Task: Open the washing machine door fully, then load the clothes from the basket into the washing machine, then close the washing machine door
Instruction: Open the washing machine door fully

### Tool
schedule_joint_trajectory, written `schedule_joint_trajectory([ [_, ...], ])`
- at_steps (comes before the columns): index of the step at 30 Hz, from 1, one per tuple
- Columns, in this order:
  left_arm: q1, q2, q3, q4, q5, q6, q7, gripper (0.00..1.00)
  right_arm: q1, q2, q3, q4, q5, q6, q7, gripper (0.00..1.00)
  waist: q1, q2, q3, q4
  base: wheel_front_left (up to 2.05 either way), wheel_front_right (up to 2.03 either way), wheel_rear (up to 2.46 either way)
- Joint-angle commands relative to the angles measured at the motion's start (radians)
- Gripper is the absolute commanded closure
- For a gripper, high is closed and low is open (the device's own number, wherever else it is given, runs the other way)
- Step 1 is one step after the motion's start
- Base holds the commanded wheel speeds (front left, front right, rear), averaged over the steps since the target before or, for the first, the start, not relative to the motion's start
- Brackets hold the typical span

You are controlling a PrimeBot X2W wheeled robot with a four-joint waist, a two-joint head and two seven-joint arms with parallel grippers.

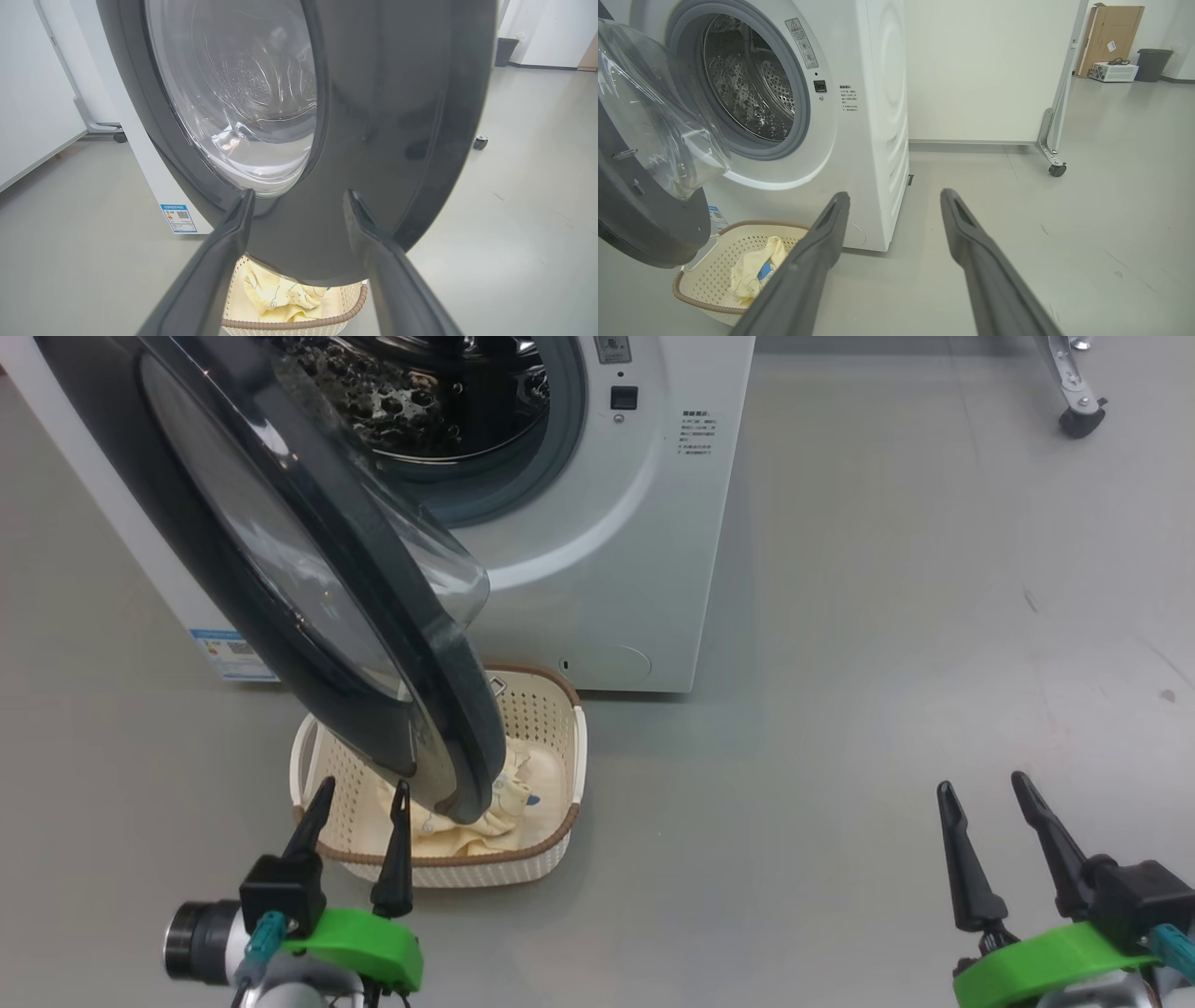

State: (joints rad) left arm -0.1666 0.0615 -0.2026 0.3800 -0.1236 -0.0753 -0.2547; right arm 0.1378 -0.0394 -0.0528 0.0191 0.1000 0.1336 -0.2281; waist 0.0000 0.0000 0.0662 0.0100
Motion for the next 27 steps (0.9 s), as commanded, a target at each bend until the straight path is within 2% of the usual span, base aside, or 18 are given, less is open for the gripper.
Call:
schedule_joint_trajectory([
  [1, -0.057, 0.017, 0.038, -0.022, -0.004, 0.002, -0.007, 0.00, -0.033, -0.011, 0.027, -0.028, 0.005, -0.003, -0.005, 0.00, 0.0000, 0.0000, 0.003, -0.003, 0.00, 0.00, 0.00],
  [3, -0.067, 0.018, 0.043, -0.013, -0.011, 0.001, -0.007, 0.00, -0.037, -0.011, 0.032, -0.027, 0.004, -0.003, -0.006, 0.00, 0.0000, 0.0000, 0.006, -0.008, 0.00, 0.00, 0.00],
  [4, -0.072, 0.018, 0.046, -0.008, -0.015, 0.001, -0.007, 0.22, -0.039, -0.011, 0.034, -0.026, 0.002, -0.003, -0.006, 0.00, 0.0000, 0.0000, 0.008, -0.010, 0.00, 0.00, 0.00],
  [5, -0.084, 0.021, 0.054, -0.002, -0.021, 0.001, -0.007, 0.73, -0.042, -0.011, 0.038, -0.024, 0.000, -0.003, -0.006, 0.00, 0.0000, 0.0000, 0.009, -0.014, 0.00, 0.00, 0.00],
  [6, -0.088, 0.022, 0.056, -0.001, -0.022, 0.001, -0.007, 1.00, -0.043, -0.011, 0.039, -0.024, -0.002, -0.003, -0.007, 0.00, 0.0000, 0.0000, 0.009, -0.016, 0.00, 0.00, 0.00],
  [12, -0.103, 0.026, 0.059, 0.004, -0.023, 0.002, -0.007, 1.00, -0.046, -0.011, 0.039, -0.022, -0.005, -0.003, -0.006, 0.00, 0.0000, 0.0000, 0.009, -0.021, 0.00, 0.00, 0.00],
  [17, -0.122, 0.034, 0.087, -0.048, -0.012, 0.045, -0.007, 1.00, -0.046, -0.011, 0.033, -0.017, 0.000, -0.003, -0.007, 0.00, 0.0000, 0.0000, 0.009, -0.017, 0.00, 0.00, 0.00],
  [22, -0.147, 0.053, 0.122, -0.189, 0.020, 0.097, -0.007, 1.00, -0.047, -0.011, 0.028, -0.013, 0.004, -0.003, -0.009, 0.00, 0.0000, 0.0000, 0.012, -0.011, 0.00, 0.00, 0.00],
  [23, -0.158, 0.060, 0.133, -0.253, 0.031, 0.113, -0.007, 1.00, -0.049, -0.011, 0.027, -0.012, 0.004, -0.003, -0.009, 0.00, 0.0000, 0.0000, 0.012, -0.009, 0.00, 0.00, 0.00],
  [27, -0.176, 0.069, 0.145, -0.358, 0.051, 0.138, -0.007, 1.00, -0.052, -0.011, 0.025, -0.011, 0.001, -0.003, -0.010, 0.00, 0.0000, 0.0000, 0.012, -0.008, 0.00, 0.00, 0.00],
])
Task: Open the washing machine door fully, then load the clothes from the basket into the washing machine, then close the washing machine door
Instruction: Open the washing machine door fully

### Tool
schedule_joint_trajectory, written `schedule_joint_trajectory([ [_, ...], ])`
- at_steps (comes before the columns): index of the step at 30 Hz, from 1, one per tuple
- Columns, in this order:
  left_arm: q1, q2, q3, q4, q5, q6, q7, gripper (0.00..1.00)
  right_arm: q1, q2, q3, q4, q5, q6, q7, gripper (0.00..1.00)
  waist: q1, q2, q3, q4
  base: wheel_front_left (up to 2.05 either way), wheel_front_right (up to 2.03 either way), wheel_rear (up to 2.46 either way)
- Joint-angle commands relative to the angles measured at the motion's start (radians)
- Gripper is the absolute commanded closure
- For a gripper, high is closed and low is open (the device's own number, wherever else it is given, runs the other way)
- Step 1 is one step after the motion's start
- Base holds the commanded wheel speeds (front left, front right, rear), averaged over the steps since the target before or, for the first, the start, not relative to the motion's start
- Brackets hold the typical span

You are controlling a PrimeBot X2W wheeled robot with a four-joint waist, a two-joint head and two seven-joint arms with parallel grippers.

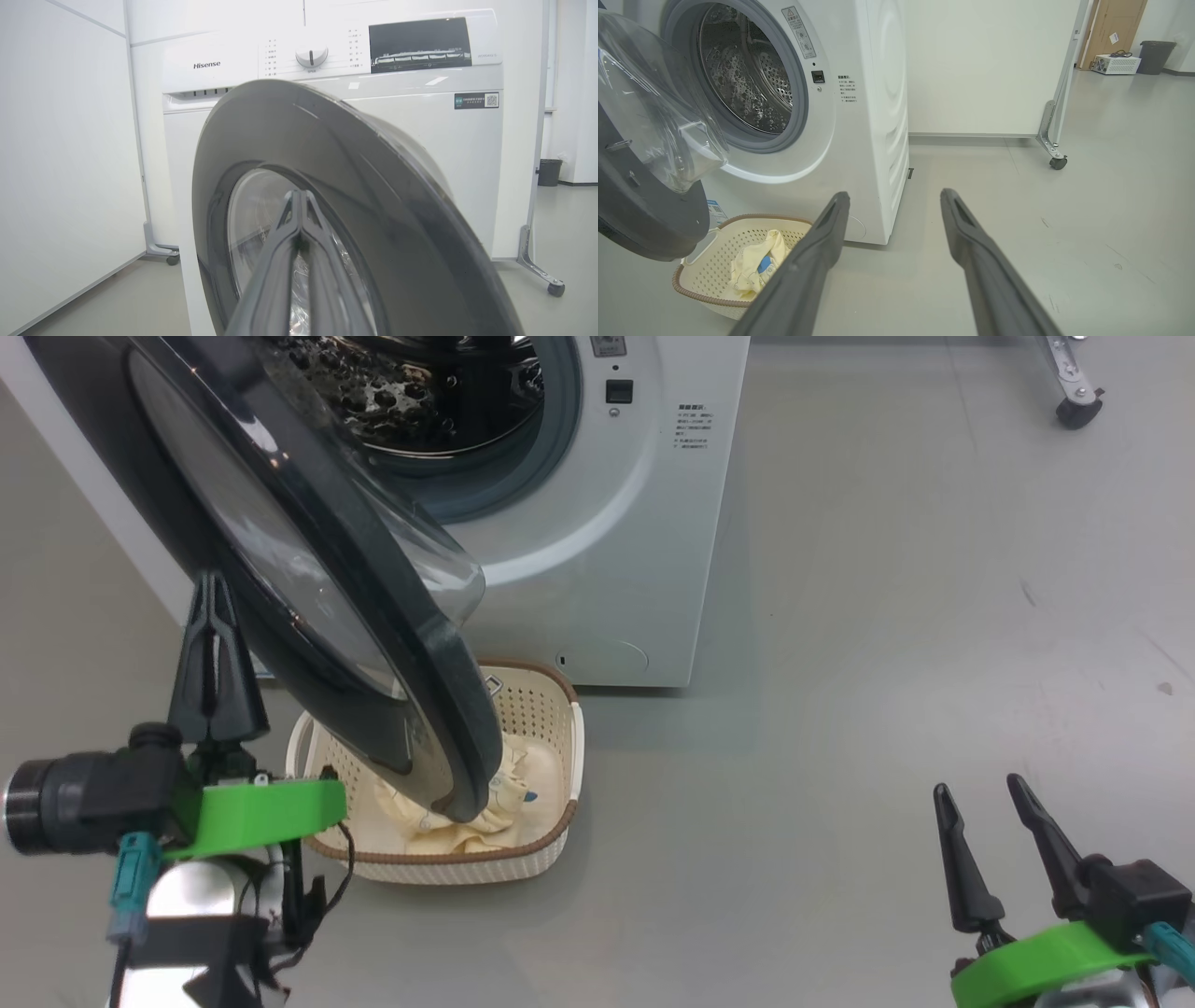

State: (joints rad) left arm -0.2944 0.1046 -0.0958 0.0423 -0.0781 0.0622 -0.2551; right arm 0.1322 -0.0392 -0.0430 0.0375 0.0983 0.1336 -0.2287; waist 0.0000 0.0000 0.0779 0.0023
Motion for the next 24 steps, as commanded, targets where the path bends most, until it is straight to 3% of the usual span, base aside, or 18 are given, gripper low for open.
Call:
schedule_joint_trajectory([
  [1, -0.053, 0.025, 0.038, -0.054, 0.010, 0.005, -0.007, 1.00, -0.048, -0.011, 0.014, -0.028, 0.002, -0.003, -0.010, 0.00, 0.0000, 0.0000, -0.001, 0.000, 0.00, 0.00, 0.00],
  [5, -0.087, 0.021, 0.014, -0.168, 0.022, 0.004, -0.003, 1.00, -0.048, -0.011, 0.012, -0.025, -0.002, -0.003, -0.011, 0.00, 0.0000, 0.0000, -0.007, 0.003, 0.00, 0.00, 0.00],
  [12, -0.153, -0.015, -0.113, -0.276, 0.014, -0.040, 0.059, 1.00, -0.045, -0.011, 0.019, -0.021, -0.001, -0.003, -0.011, 0.00, 0.0000, 0.0000, -0.015, -0.006, 0.00, 0.00, 0.00],
  [18, -0.170, -0.045, -0.269, -0.274, -0.063, -0.072, 0.121, 1.00, -0.041, -0.011, 0.032, -0.018, 0.003, -0.003, -0.006, 0.00, 0.0000, 0.0000, -0.016, -0.022, 0.00, 0.00, 0.00],
  [24, -0.145, -0.053, -0.408, -0.211, -0.142, -0.056, 0.155, 1.00, -0.040, -0.011, 0.035, -0.019, 0.003, -0.003, -0.004, 0.00, 0.0000, 0.0000, -0.010, -0.034, 0.00, 0.00, 0.00],
])
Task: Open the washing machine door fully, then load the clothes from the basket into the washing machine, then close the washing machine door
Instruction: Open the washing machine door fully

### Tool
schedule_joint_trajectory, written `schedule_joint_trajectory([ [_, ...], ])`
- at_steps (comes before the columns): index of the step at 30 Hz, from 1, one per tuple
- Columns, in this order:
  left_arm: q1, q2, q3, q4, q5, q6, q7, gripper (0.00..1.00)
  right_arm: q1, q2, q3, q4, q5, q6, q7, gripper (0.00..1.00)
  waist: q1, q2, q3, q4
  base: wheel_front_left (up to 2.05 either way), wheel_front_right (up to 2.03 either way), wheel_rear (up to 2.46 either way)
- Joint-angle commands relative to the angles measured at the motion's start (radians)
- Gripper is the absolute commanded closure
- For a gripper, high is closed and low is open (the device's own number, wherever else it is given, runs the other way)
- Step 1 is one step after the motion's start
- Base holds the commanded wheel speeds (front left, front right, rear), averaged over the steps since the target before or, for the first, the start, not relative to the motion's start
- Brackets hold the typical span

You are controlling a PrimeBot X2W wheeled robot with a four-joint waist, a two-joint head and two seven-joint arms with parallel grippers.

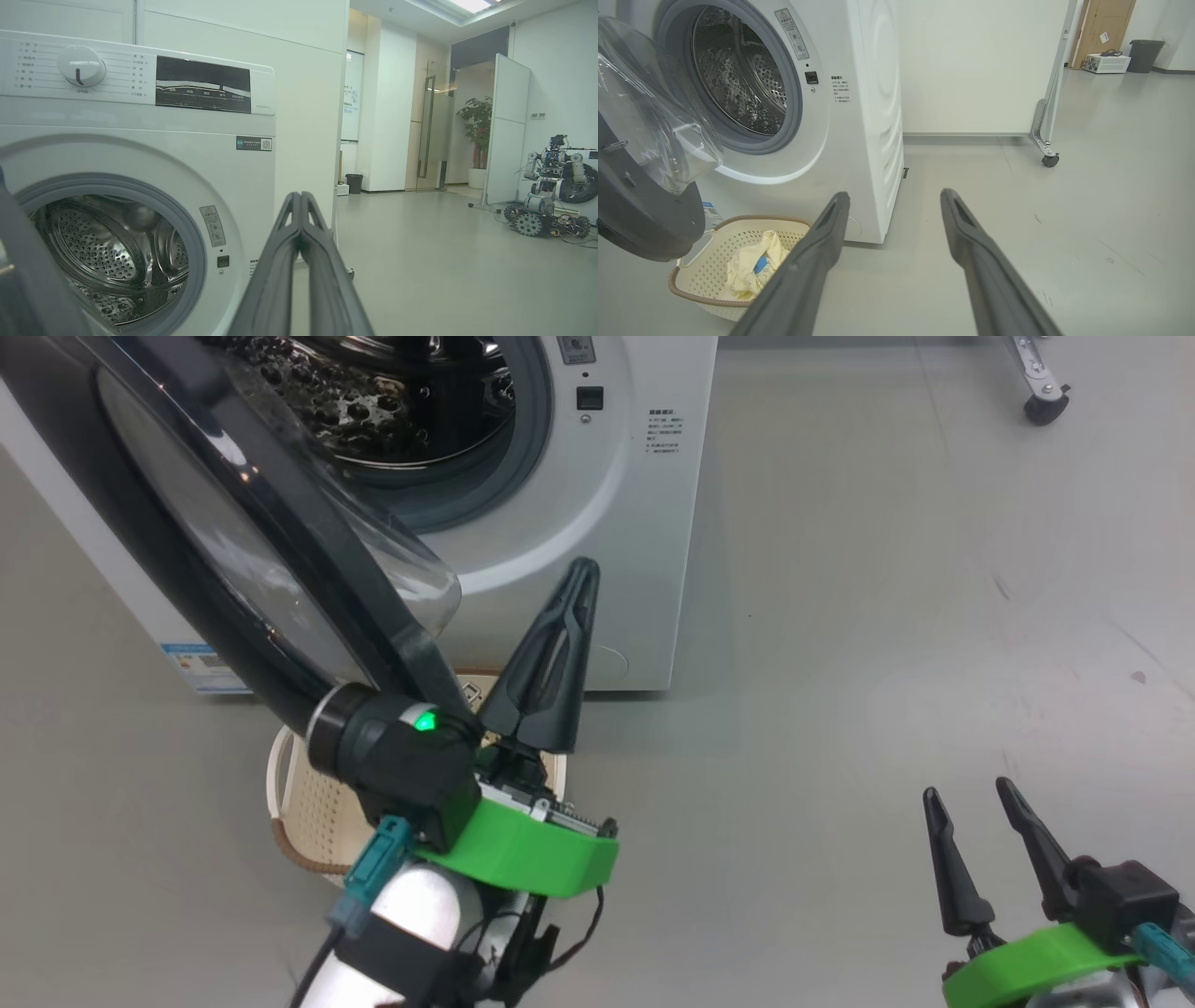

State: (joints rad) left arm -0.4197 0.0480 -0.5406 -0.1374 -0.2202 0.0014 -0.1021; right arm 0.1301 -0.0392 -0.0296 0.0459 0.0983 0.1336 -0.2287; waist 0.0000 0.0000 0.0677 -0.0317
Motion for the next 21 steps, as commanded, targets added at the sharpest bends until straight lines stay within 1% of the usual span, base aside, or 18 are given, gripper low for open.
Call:
schedule_joint_trajectory([
  [1, -0.015, 0.003, 0.021, -0.018, -0.013, 0.011, 0.004, 1.00, -0.039, -0.011, 0.022, -0.028, 0.002, -0.003, -0.004, 0.00, 0.0000, 0.0000, 0.002, -0.002, 0.00, 0.00, 0.00],
  [5, -0.001, 0.003, -0.015, 0.044, -0.051, 0.049, 0.011, 1.00, -0.040, -0.011, 0.021, -0.031, -0.001, -0.003, -0.004, 0.00, 0.0000, 0.0000, 0.011, -0.004, 0.00, 0.00, 0.00],
  [10, 0.005, 0.002, -0.022, 0.138, -0.089, 0.084, 0.010, 1.00, -0.043, -0.011, 0.018, -0.032, 0.002, -0.003, -0.005, 0.00, 0.0000, 0.0000, 0.021, 0.000, 0.00, 0.00, 0.00],
  [15, -0.007, 0.002, -0.008, 0.236, -0.119, 0.101, -0.006, 1.00, -0.052, -0.011, 0.022, -0.027, 0.001, -0.003, -0.005, 0.00, 0.0000, 0.0000, 0.029, 0.001, 0.00, 0.00, 0.00],
  [19, -0.024, 0.004, 0.012, 0.313, -0.134, 0.106, -0.021, 1.00, -0.069, -0.011, 0.021, -0.025, -0.009, -0.003, -0.005, 0.00, 0.0000, 0.0000, 0.038, -0.001, 0.00, 0.00, 0.00],
  [21, -0.028, 0.004, 0.018, 0.330, -0.137, 0.107, -0.026, 1.00, -0.071, -0.011, 0.020, -0.025, -0.011, -0.003, -0.005, 0.00, 0.0000, 0.0000, 0.039, -0.001, 0.00, 0.00, 0.00],
])
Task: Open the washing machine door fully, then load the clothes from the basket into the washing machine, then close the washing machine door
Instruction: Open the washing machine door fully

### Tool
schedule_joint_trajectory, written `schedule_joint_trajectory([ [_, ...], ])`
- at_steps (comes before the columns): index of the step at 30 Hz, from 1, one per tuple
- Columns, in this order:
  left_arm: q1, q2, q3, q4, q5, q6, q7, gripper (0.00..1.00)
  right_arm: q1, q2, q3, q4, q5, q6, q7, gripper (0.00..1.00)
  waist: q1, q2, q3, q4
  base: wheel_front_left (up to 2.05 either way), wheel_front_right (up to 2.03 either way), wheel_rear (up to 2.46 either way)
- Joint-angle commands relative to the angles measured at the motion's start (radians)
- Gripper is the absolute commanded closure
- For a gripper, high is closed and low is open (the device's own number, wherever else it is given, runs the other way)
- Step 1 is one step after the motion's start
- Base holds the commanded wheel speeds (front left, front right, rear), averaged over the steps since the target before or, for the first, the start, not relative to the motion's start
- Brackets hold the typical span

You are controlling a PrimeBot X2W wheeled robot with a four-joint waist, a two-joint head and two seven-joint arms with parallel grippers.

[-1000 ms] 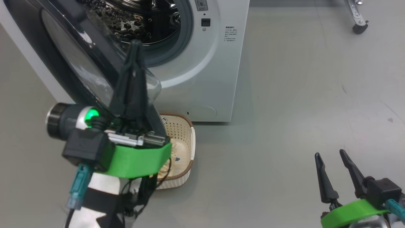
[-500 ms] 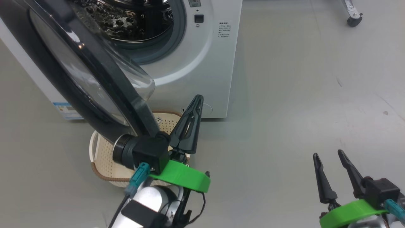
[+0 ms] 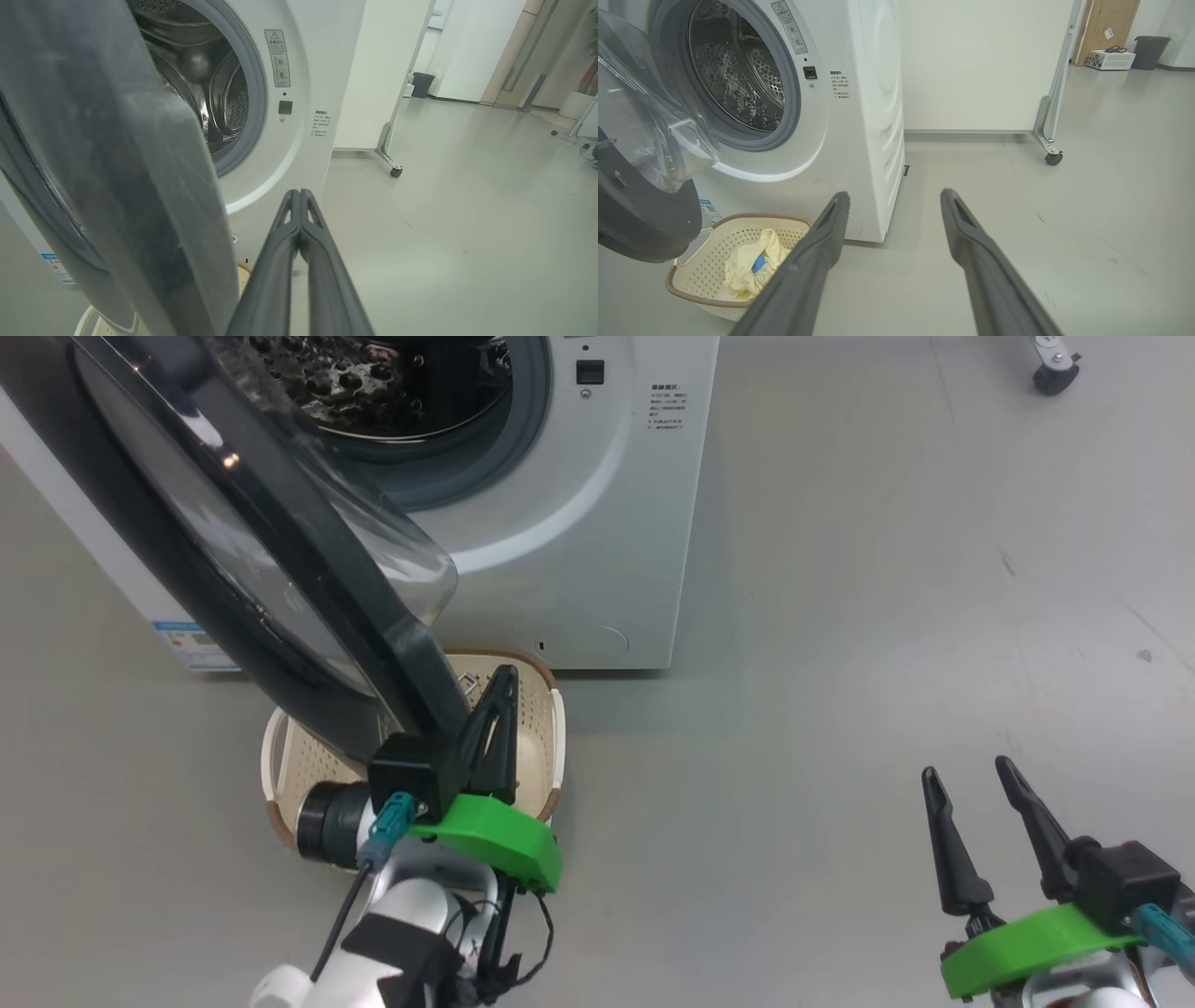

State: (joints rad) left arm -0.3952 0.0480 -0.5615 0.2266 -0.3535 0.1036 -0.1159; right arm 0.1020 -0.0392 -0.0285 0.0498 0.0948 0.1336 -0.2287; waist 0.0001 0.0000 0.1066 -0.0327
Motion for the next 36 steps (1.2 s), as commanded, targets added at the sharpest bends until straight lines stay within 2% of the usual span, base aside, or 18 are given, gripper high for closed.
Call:
schedule_joint_trajectory([
  [1, -0.055, 0.006, 0.045, -0.019, -0.007, 0.007, -0.017, 1.00, -0.045, -0.011, 0.018, -0.029, -0.009, -0.003, -0.005, 0.00, -0.0001, 0.0000, 0.001, 0.000, 0.00, 0.00, 0.00],
  [8, -0.057, 0.021, 0.070, 0.043, -0.016, 0.019, -0.046, 1.00, -0.049, -0.011, 0.022, -0.024, -0.012, -0.003, -0.009, 0.00, -0.0001, 0.0000, 0.005, -0.001, 0.00, 0.00, 0.00],
  [18, -0.028, 0.040, 0.082, 0.042, -0.027, 0.037, -0.059, 1.00, -0.052, -0.011, 0.031, -0.022, -0.003, -0.003, -0.016, 0.00, -0.0001, 0.0000, 0.009, 0.013, 0.00, 0.00, 0.00],
  [25, 0.009, 0.060, 0.081, 0.009, -0.025, 0.054, -0.061, 1.00, -0.050, -0.011, 0.032, -0.015, -0.003, -0.003, -0.020, 0.00, -0.0001, 0.0000, 0.010, 0.034, 0.00, 0.00, 0.00],
  [36, 0.095, 0.098, 0.073, -0.082, -0.005, 0.108, -0.054, 1.00, -0.034, -0.011, 0.013, -0.011, -0.003, -0.003, -0.021, 0.00, -0.0001, 0.0000, -0.012, 0.114, 0.00, 0.00, 0.00],
])
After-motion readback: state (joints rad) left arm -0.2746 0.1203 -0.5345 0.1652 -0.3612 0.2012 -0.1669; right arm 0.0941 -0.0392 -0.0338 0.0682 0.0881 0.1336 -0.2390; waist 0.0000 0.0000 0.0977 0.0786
